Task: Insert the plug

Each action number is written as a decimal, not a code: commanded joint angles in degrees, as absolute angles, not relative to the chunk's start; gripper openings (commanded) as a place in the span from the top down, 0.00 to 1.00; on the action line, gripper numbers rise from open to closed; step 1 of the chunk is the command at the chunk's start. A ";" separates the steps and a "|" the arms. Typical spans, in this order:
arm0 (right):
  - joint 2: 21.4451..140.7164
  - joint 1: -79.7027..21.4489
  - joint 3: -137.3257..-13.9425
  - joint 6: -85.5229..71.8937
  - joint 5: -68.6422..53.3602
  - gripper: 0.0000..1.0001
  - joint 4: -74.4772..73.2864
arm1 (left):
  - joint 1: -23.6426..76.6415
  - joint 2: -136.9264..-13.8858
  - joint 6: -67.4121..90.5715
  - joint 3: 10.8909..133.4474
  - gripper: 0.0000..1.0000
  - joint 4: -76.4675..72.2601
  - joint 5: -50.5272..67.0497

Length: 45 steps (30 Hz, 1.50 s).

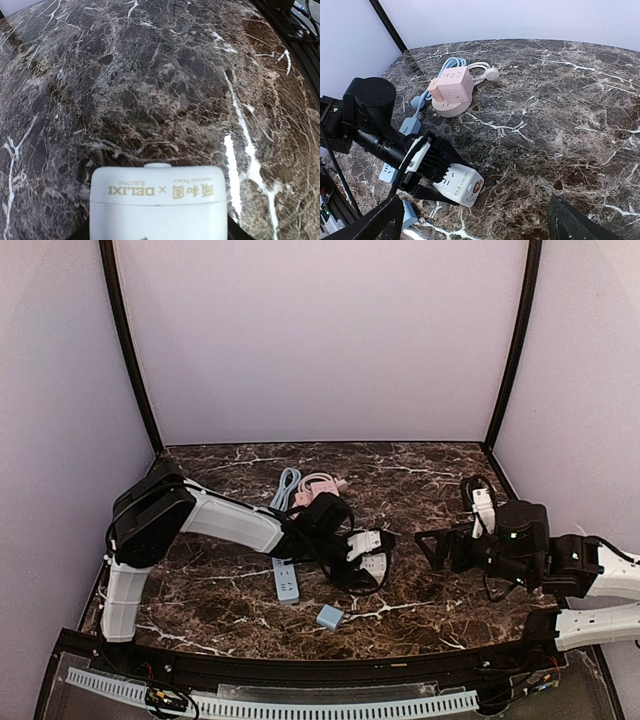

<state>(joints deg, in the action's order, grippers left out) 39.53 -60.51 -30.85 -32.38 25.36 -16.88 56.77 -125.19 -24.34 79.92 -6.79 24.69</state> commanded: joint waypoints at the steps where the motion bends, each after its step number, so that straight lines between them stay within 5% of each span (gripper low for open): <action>1: 37.62 -60.99 -32.79 -35.13 24.86 0.01 -16.96 | 56.72 -115.90 -21.65 73.96 0.92 -14.16 27.46; 10: 37.90 -60.89 -36.27 -39.76 11.03 0.01 -16.34 | 56.70 -103.92 -16.73 61.17 0.97 -29.03 29.60; 20: 54.18 -60.89 -45.72 -43.60 -11.76 0.01 -13.89 | 56.76 -95.19 -13.24 49.86 0.99 -39.59 30.53; 45: 79.78 -59.59 -63.80 -54.96 -26.06 0.05 -14.40 | 56.81 -82.62 -13.23 34.55 0.99 -51.45 25.90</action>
<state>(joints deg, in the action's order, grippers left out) 77.91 -59.51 -61.08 -53.58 -23.57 -16.64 56.73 -85.19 -13.82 35.68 -45.84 26.37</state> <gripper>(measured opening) 0.954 0.578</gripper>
